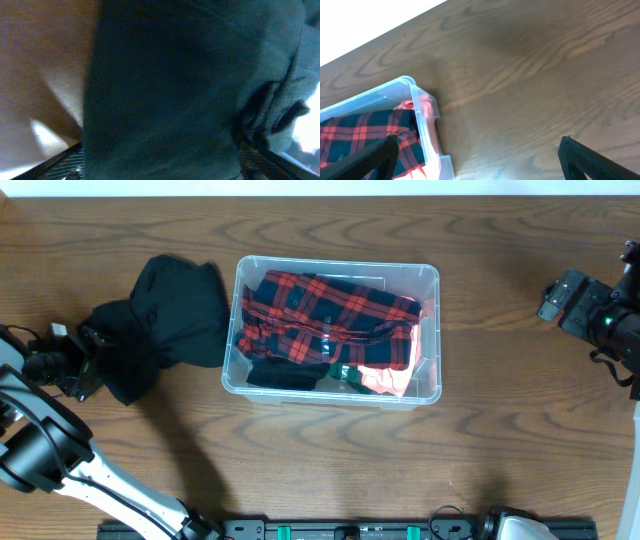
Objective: Pack container
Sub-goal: 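Grasp the black garment on the table with the left gripper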
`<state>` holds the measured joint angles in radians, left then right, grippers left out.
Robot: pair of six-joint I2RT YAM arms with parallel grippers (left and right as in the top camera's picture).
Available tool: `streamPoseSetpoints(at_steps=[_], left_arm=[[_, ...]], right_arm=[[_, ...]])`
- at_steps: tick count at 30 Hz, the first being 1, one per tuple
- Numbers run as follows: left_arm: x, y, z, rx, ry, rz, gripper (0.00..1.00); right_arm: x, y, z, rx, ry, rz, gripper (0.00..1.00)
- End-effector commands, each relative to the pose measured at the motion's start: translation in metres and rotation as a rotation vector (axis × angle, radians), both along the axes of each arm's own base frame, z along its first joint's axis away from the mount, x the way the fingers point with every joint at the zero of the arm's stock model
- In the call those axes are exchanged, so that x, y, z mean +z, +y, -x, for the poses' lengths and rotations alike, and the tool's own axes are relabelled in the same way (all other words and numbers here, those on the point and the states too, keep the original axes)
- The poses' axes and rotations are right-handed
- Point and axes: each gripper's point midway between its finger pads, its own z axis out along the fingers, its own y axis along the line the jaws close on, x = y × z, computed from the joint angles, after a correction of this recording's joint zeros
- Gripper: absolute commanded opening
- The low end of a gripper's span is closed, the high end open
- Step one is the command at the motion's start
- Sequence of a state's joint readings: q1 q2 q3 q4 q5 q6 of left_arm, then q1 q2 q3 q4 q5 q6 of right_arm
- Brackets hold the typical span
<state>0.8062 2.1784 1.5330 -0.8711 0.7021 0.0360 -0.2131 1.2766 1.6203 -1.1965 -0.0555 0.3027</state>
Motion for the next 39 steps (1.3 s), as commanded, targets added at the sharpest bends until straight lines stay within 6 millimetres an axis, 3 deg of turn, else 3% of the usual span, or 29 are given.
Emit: streamPoseSetpoints(at_steps=[1, 3, 9, 12, 13, 16, 21, 25, 27, 30, 34, 39], left_arm=[[-0.038, -0.02, 0.01, -0.039, 0.046, 0.1, 0.86], [-0.036, -0.023, 0.009, -0.039, 0.034, 0.119, 0.76], [-0.02, -0.029, 0.01, -0.034, 0.03, 0.157, 0.25], [0.007, -0.029, 0.009, -0.035, 0.006, 0.138, 0.19], [0.021, -0.029, 0.007, -0.035, -0.015, 0.132, 0.14], [0.081, -0.036, 0.005, -0.038, -0.108, 0.097, 0.14], [0.197, -0.061, 0.018, -0.07, -0.309, -0.062, 0.06], [0.281, -0.105, 0.034, -0.094, -0.481, -0.206, 0.06], [0.312, -0.132, 0.04, -0.105, -0.56, -0.238, 0.06], [0.361, -0.185, 0.05, -0.186, -0.723, -0.249, 0.06], [0.413, -0.255, 0.062, -0.33, -0.928, -0.199, 0.06], [0.452, -0.339, 0.072, -0.582, -1.141, -0.091, 0.06]], right_arm=[[-0.001, -0.001, 0.0, -0.007, 0.004, -0.003, 0.99], [-0.001, -0.001, 0.0, -0.007, 0.003, -0.003, 0.99], [-0.001, -0.001, 0.0, -0.007, 0.003, -0.003, 0.99], [-0.001, -0.001, 0.0, -0.007, 0.003, -0.003, 0.99], [-0.001, -0.001, 0.0, -0.007, 0.003, -0.003, 0.99], [-0.001, -0.001, 0.0, -0.007, 0.004, -0.003, 0.99], [-0.001, -0.001, 0.0, -0.007, 0.004, -0.003, 0.99], [-0.001, -0.001, 0.0, -0.007, 0.004, -0.003, 0.99], [-0.001, -0.001, 0.0, -0.007, 0.003, -0.003, 0.99], [-0.001, -0.001, 0.0, -0.007, 0.003, -0.003, 0.99], [-0.001, -0.001, 0.0, -0.007, 0.004, -0.003, 0.99], [-0.001, -0.001, 0.0, -0.007, 0.004, -0.003, 0.99]])
